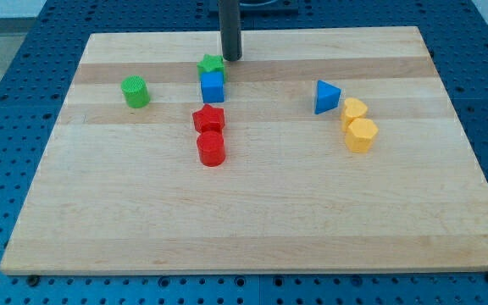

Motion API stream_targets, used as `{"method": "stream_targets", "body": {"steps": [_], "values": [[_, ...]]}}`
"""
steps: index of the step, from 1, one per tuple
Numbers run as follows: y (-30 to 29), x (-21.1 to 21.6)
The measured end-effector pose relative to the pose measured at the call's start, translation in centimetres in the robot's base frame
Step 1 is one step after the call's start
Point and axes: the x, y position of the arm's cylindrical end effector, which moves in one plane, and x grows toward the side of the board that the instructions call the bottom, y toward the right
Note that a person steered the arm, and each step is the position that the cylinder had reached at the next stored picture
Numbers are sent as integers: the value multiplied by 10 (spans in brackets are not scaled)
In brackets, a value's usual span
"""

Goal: Move green star a bit right

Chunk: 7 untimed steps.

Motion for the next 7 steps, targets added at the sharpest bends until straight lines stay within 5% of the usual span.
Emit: {"method": "stream_targets", "body": {"steps": [2, 4, 7], "values": [[-52, -32], [-69, 24], [-68, 43]]}}
